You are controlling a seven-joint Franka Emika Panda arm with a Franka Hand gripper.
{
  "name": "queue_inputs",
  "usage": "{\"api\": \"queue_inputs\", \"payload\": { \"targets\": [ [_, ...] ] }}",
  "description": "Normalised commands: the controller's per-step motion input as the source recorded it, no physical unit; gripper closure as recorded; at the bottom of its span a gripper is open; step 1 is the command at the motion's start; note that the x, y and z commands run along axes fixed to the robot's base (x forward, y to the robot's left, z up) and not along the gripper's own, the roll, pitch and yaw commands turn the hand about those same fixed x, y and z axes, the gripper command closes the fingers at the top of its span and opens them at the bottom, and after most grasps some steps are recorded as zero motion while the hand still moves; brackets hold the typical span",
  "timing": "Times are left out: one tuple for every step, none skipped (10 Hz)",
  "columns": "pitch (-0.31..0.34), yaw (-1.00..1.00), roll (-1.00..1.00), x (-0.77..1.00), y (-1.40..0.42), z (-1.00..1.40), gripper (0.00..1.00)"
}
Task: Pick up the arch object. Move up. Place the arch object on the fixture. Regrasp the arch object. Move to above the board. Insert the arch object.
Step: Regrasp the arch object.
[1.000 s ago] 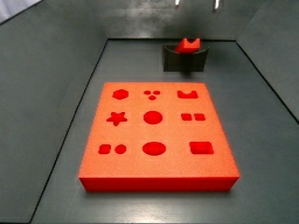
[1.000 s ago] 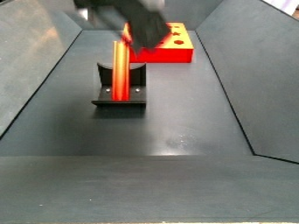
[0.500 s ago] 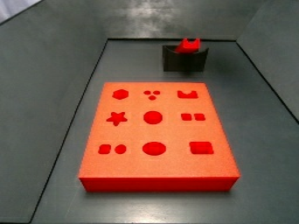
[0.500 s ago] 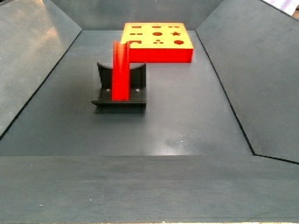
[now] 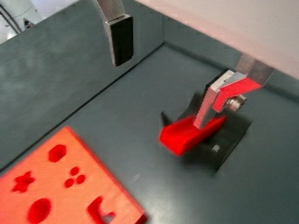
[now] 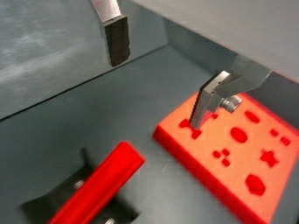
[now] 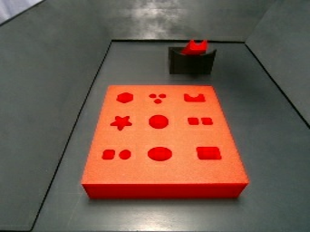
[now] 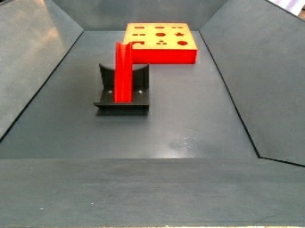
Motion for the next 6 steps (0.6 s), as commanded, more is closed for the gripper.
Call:
{"api": "queue_inputs", "payload": {
  "targets": [
    [-0.013, 0.02, 1.00, 0.00, -0.02, 0.01, 0.00],
    [-0.014, 0.02, 1.00, 0.00, -0.02, 0.00, 0.00],
    [-0.012, 0.02, 1.00, 0.00, -0.02, 0.00, 0.00],
    [-0.007, 0.02, 1.00, 0.00, -0.02, 0.00, 0.00],
    [0.000, 0.02, 1.00, 0.01, -0.02, 0.01, 0.00],
    [0.009, 0.02, 1.00, 0.02, -0.02, 0.00, 0.00]
  ]
}}
